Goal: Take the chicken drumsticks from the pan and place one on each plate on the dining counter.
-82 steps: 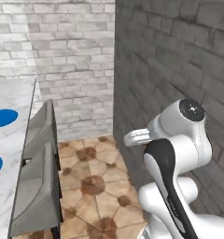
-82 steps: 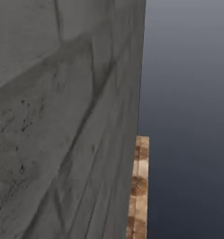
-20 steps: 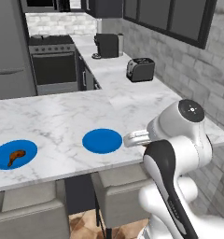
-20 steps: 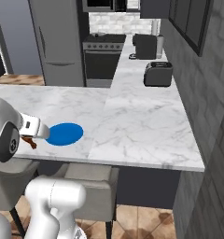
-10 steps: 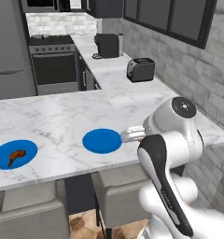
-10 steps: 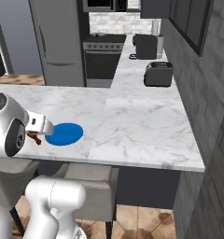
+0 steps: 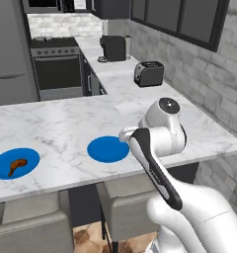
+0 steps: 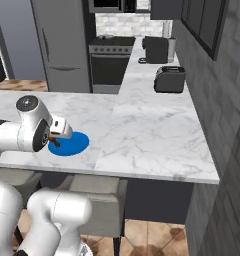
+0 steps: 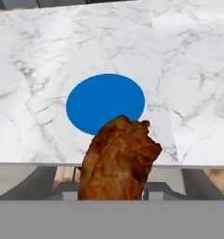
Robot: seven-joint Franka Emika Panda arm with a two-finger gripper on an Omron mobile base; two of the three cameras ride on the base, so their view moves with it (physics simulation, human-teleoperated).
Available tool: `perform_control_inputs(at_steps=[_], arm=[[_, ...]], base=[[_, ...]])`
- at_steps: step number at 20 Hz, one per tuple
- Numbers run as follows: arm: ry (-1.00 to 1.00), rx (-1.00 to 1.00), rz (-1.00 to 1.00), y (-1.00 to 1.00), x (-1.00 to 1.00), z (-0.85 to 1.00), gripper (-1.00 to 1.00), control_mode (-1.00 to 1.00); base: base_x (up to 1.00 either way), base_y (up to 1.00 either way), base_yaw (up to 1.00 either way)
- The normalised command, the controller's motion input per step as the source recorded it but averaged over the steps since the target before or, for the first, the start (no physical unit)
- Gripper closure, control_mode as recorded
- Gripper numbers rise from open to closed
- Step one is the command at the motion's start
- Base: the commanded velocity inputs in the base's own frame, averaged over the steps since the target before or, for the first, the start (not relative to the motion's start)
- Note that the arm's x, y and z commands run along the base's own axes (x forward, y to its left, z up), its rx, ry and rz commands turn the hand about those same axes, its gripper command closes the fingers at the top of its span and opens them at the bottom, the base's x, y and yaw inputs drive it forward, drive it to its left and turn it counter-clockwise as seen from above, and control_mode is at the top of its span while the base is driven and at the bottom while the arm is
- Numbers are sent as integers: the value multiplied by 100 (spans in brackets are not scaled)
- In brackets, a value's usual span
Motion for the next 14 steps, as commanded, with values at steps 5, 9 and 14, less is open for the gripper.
perform_control_inputs(at_steps=[5,9,14], arm=[[14,0,0,14,45,-44,100,-100],[3,-3,-1,25,30,-37,100,-100],[0,-7,-1,27,44,-33,100,-100]], base=[[0,0,0],[0,0,0],[0,0,0]])
